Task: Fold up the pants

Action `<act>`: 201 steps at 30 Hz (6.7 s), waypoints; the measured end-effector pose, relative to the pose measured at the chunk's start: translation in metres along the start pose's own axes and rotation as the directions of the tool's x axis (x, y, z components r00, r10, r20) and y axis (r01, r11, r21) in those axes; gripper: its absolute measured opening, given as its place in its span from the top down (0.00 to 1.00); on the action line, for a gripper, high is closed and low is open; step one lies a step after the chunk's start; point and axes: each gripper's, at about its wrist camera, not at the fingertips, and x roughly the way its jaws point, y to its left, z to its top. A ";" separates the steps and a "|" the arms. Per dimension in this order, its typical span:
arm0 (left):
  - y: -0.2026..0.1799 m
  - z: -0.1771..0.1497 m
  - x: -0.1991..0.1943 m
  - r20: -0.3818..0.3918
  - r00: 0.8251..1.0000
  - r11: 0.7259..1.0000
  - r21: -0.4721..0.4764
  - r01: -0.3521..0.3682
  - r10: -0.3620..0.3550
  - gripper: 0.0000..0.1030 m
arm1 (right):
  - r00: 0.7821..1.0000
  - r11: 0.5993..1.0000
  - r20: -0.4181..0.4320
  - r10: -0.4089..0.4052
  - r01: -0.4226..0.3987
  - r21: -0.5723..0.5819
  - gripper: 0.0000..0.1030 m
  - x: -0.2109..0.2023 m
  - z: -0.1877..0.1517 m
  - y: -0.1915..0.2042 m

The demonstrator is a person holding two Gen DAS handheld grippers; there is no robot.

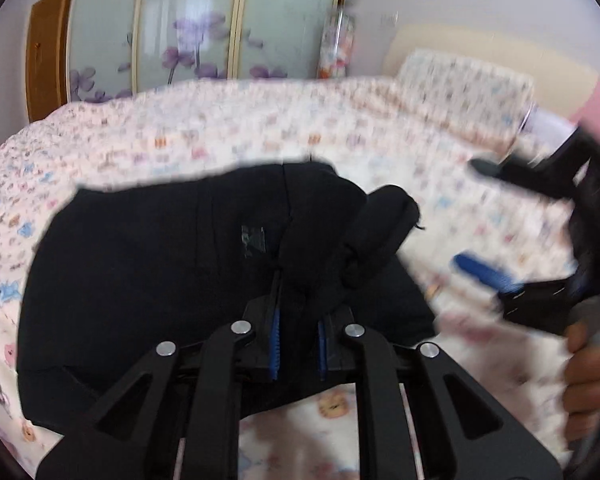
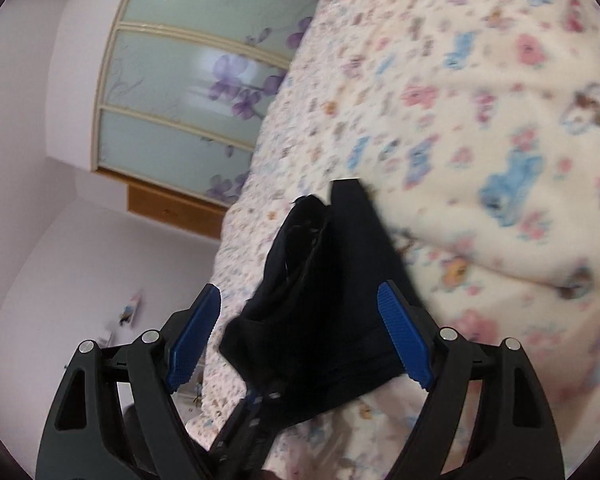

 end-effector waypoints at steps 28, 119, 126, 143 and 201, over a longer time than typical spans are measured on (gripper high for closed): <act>0.120 -0.039 -0.072 0.087 0.989 0.962 -0.259 -0.090 0.116 0.02 | 0.984 0.965 -0.069 -0.165 0.147 -0.217 0.36 0.031 -0.007 0.015; 0.126 -0.033 -0.047 0.058 0.993 0.977 -0.195 -0.091 0.104 0.02 | 0.961 0.915 -0.085 -0.263 0.220 -0.338 0.37 0.027 0.019 0.020; 0.112 -0.029 -0.045 0.049 0.990 0.982 -0.142 -0.126 0.134 0.02 | 0.929 0.912 -0.170 -0.328 0.265 -0.314 0.37 0.055 0.018 0.000; 0.118 -0.028 -0.052 0.066 0.965 0.960 -0.135 -0.244 0.254 0.02 | 0.912 0.780 0.006 -0.410 0.354 -0.516 0.31 0.048 -0.003 0.044; 0.166 -0.032 -0.038 -0.084 0.939 0.895 -0.284 -0.344 0.334 0.02 | 0.967 0.962 -0.239 -0.085 0.018 -0.273 0.67 0.080 0.008 0.000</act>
